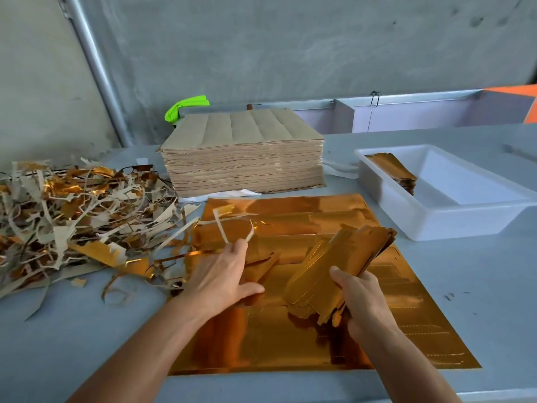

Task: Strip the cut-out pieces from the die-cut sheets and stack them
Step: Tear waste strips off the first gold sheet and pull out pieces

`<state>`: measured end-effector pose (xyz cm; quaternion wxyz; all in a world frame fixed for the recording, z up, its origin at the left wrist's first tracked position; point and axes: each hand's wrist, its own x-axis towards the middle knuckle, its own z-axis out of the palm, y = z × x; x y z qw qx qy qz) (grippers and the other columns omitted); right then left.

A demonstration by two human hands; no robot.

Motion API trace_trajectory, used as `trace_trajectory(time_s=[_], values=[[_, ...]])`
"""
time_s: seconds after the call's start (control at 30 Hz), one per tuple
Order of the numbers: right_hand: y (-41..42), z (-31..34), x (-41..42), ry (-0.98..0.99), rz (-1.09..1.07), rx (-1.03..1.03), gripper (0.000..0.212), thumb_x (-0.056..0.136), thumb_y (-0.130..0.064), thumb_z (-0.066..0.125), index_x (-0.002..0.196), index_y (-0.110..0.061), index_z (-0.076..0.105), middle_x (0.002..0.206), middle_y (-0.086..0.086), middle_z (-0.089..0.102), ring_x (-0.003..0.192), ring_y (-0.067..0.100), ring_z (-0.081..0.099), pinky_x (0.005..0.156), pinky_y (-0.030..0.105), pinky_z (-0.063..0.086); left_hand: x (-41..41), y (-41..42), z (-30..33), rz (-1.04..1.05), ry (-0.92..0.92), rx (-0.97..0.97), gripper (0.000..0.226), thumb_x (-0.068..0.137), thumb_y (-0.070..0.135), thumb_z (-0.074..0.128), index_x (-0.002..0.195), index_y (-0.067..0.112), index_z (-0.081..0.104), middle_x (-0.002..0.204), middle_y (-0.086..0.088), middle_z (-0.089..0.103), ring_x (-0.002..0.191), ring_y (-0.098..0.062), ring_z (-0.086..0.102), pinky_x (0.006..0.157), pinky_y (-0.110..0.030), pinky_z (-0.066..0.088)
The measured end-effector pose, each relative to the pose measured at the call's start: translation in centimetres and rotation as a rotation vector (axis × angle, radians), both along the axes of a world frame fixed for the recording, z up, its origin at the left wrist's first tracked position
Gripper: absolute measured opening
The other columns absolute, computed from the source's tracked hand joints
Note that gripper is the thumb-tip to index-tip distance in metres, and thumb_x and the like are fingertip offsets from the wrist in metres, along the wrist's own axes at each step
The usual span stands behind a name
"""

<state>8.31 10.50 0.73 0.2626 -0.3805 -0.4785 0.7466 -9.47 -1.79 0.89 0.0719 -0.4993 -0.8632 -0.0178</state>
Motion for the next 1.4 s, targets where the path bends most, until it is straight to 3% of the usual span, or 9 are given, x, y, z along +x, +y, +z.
trace_trajectory(time_s=[0.17,0.3,0.4,0.6,0.77,0.87,0.97,1.17,1.4], values=[[-0.4,-0.2,-0.6,-0.059,0.008,0.053,0.034,0.098,-0.020,0.049,0.131,-0.011,0.045,0.105,0.007,0.061,0.103,0.034,0.058,0.094,0.055,0.047,0.7,-0.8,0.3,-0.131,0.024,0.037,0.019,0.097,0.034,0.047,0.106,0.018,0.053,0.111,0.003,0.041,0.069,-0.003,0.050,0.055,-0.019,0.046],[-1.0,0.1,-1.4,-0.119,0.020,0.150,0.015,0.098,-0.016,0.047,0.088,-0.024,0.055,0.096,0.011,0.066,0.093,0.031,0.063,0.076,0.043,0.055,2.2,-0.2,2.7,-0.154,0.076,0.377,0.011,0.092,0.015,0.055,0.087,0.008,0.062,0.087,-0.002,0.055,0.048,-0.005,0.050,0.039,-0.017,0.046],[-1.9,0.6,-2.2,-0.102,0.075,0.172,0.016,0.098,-0.020,0.047,0.092,-0.019,0.061,0.088,0.009,0.072,0.083,0.027,0.070,0.066,0.035,0.057,4.6,1.0,3.3,-0.298,0.150,0.577,0.010,0.084,0.012,0.060,0.076,0.007,0.064,0.060,0.001,0.056,0.038,-0.005,0.043,0.031,-0.015,0.040],[-3.1,0.9,-2.0,0.047,0.024,0.107,0.054,0.085,-0.062,0.048,0.093,-0.013,0.068,0.083,0.007,0.074,0.078,0.020,0.072,0.073,0.039,0.057,8.1,2.3,1.4,-0.297,0.016,0.494,0.007,0.079,0.014,0.074,0.079,0.012,0.067,0.067,0.001,0.054,0.042,-0.013,0.052,0.038,-0.024,0.047],[-2.0,0.7,-1.3,-0.021,-0.113,-0.008,0.021,0.093,-0.027,0.058,0.087,-0.009,0.067,0.078,0.012,0.073,0.076,0.031,0.070,0.078,0.049,0.056,7.5,1.7,0.9,-0.401,-0.081,0.429,0.035,0.087,0.040,0.054,0.106,0.014,0.066,0.094,-0.001,0.058,0.057,-0.009,0.060,0.050,-0.019,0.054],[-1.1,1.1,-0.8,-0.017,-0.108,0.008,0.011,0.096,-0.025,0.053,0.091,-0.017,0.059,0.087,0.011,0.072,0.085,0.033,0.068,0.083,0.052,0.054,5.7,0.9,1.1,-0.280,-0.146,0.354,0.074,0.074,0.062,0.043,0.131,0.015,0.052,0.127,-0.004,0.051,0.085,-0.010,0.063,0.075,-0.021,0.056],[-0.6,1.2,-0.5,0.025,-0.091,0.088,0.012,0.098,-0.024,0.048,0.106,-0.021,0.056,0.103,0.002,0.067,0.100,0.029,0.063,0.091,0.054,0.050,3.8,0.7,0.9,-0.183,-0.149,0.245,0.079,0.080,0.051,0.058,0.147,0.021,0.028,0.151,0.002,0.027,0.117,-0.011,0.052,0.099,-0.025,0.041],[0.3,1.9,0.9,0.058,-0.126,0.080,0.031,0.097,-0.023,0.048,0.128,-0.021,0.045,0.099,-0.006,0.060,0.098,0.025,0.057,0.093,0.053,0.046,1.2,0.0,0.5,-0.076,-0.028,0.111,0.023,0.094,0.028,0.054,0.113,0.020,0.064,0.109,0.005,0.062,0.101,-0.009,0.060,0.082,-0.019,0.047],[2.5,1.8,3.3,0.002,-0.291,-0.033,0.041,0.098,-0.024,0.050,0.136,-0.015,0.040,0.130,0.009,0.053,0.116,0.038,0.053,0.097,0.059,0.043,0.4,0.2,0.1,-0.083,-0.104,0.029,0.056,0.086,0.044,0.060,0.138,0.033,0.042,0.141,0.005,0.035,0.098,-0.009,0.057,0.075,-0.020,0.049]])
